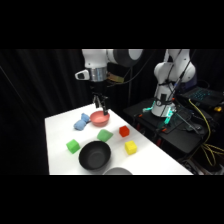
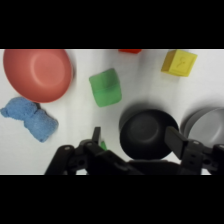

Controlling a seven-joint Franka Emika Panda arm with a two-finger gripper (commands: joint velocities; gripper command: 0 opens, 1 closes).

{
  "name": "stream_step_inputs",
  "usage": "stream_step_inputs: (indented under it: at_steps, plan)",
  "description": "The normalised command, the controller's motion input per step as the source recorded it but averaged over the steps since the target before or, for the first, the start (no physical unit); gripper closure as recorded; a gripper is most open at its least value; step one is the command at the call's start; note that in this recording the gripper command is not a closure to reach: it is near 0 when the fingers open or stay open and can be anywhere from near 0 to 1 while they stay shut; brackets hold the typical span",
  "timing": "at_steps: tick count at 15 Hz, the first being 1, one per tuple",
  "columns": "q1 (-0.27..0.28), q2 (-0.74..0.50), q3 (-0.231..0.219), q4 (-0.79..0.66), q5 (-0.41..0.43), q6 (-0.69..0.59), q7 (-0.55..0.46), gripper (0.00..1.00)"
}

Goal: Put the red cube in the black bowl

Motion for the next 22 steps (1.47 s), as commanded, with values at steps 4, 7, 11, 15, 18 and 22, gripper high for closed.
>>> stream_step_inputs:
  at_steps: [4, 7, 11, 15, 18, 22]
  plan:
    - [-0.022, -0.05, 0.012, -0.06, -0.012, 0.04, 0.03, 0.00]
    - [-0.050, -0.17, -0.016, -0.27, 0.026, 0.17, 0.06, 0.00]
    - [-0.055, -0.30, -0.025, -0.46, 0.063, 0.31, 0.07, 0.00]
    - [-0.030, -0.36, -0.004, -0.59, 0.110, 0.40, 0.08, 0.00]
    - [-0.017, -0.26, 0.006, -0.50, 0.064, 0.45, 0.07, 0.00]
    - [-0.015, -0.13, 0.008, -0.37, 0.103, 0.43, 0.01, 0.00]
